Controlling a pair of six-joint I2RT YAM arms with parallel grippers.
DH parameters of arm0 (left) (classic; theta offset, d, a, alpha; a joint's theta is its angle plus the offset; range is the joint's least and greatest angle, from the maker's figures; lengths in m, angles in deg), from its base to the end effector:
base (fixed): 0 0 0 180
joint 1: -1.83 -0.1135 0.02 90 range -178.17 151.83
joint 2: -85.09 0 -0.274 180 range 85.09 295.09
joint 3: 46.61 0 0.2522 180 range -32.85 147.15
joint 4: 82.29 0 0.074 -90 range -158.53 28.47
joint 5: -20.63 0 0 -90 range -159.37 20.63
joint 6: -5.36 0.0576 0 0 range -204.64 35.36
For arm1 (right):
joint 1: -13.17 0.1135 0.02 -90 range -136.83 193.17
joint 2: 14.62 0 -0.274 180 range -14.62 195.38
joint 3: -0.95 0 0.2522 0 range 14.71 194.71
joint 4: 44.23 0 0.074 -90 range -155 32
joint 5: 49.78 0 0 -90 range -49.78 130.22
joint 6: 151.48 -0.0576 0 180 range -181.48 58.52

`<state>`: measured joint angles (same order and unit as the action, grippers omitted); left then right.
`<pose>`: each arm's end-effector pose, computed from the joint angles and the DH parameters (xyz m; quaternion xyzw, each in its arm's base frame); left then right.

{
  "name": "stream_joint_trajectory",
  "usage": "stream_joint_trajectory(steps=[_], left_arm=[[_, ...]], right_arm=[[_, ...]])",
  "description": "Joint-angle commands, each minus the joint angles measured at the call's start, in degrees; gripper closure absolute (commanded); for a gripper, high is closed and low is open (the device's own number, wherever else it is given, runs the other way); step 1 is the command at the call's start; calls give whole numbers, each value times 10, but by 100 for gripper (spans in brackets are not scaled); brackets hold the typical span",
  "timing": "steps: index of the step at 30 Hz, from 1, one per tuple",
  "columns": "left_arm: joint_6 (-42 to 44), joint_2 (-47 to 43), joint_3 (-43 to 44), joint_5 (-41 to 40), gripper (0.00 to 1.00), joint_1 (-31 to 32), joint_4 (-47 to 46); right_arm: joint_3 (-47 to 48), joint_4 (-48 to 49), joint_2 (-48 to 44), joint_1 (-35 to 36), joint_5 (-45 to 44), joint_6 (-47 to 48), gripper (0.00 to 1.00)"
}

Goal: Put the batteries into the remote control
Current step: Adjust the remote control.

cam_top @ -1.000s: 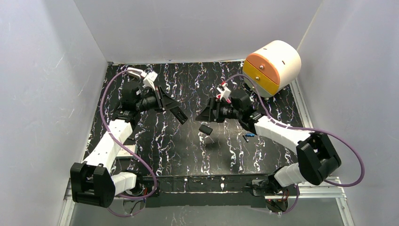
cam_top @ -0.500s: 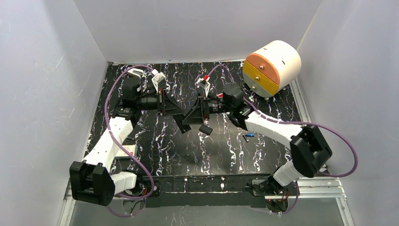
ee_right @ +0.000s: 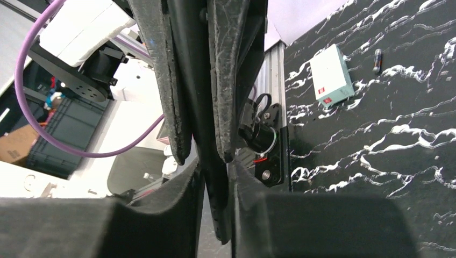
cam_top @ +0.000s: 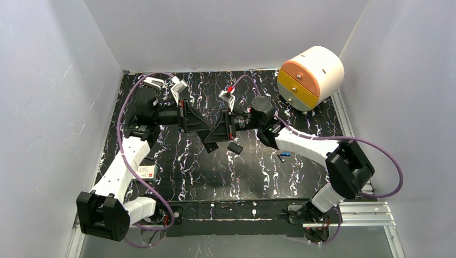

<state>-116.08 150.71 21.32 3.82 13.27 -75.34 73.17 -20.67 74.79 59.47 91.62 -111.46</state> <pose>0.2334 -0.1035 0.3659 0.2955 0.6514 -0.6069 0.3464 0.2213 0.2967 0.3251 -0.3038 0.6108 0.6931 0.2328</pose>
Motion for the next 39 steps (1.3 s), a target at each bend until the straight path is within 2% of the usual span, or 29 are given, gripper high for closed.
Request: stream_joint_trajectory(steps=[1, 2, 5, 6, 7, 9, 11, 14, 21, 24, 25, 27, 28, 29, 30, 33, 35, 39], left_arm=[[-65, -26, 9, -12, 98, 1, -86], [-72, -26, 7, -15, 95, 1, -91], [-101, -30, 1, -42, 71, 1, -108], [-113, -33, -2, -56, 59, 0, -115], [-124, -39, -7, -74, 53, 0, -121], [-146, -54, -19, -113, 46, 1, -137], [-170, -70, -34, -145, 43, 1, -159], [-193, -80, -45, -166, 46, 1, -183], [-210, -83, -58, -180, 64, 1, -203], [-207, -89, -62, -195, 76, 1, -203], [-206, -91, -62, -198, 81, 1, -203], [-204, -92, -63, -203, 98, 1, -203], [-202, -93, -64, -206, 100, 1, -203], [-198, -93, -65, -209, 100, 1, -203], [-194, -95, -68, -214, 100, 1, -203], [-173, -98, -80, -242, 100, -1, -196], [-146, -100, -88, -280, 100, -3, -165], [-85, -102, -96, -409, 100, -3, -52]], right_arm=[[27, -1, 1, 5, -6, 18, 85], [25, 2, -1, 5, -14, 16, 90], [11, 25, -14, 4, -52, 4, 97], [2, 38, -22, 4, -71, -3, 99], [-8, 49, -27, 4, -89, -11, 99], [-27, 74, -35, 2, -118, -30, 99], [-43, 114, -35, 1, -130, -56, 99], [-53, 161, -28, 1, -120, -84, 99], [-57, 164, -34, 1, -130, -89, 99], [-62, 169, -36, 1, -146, -95, 99], [-66, 172, -37, 0, -150, -98, 99], [-70, 175, -38, -1, -155, -101, 99], [-71, 171, -37, -1, -155, -101, 97], [-72, 162, -39, -3, -156, -99, 92], [-75, 149, -42, -5, -161, -93, 81], [-87, 83, -68, -20, -191, -58, 29], [-90, 0, -104, -35, -225, -13, 17], [-90, -217, -162, -76, -308, 81, 14]])
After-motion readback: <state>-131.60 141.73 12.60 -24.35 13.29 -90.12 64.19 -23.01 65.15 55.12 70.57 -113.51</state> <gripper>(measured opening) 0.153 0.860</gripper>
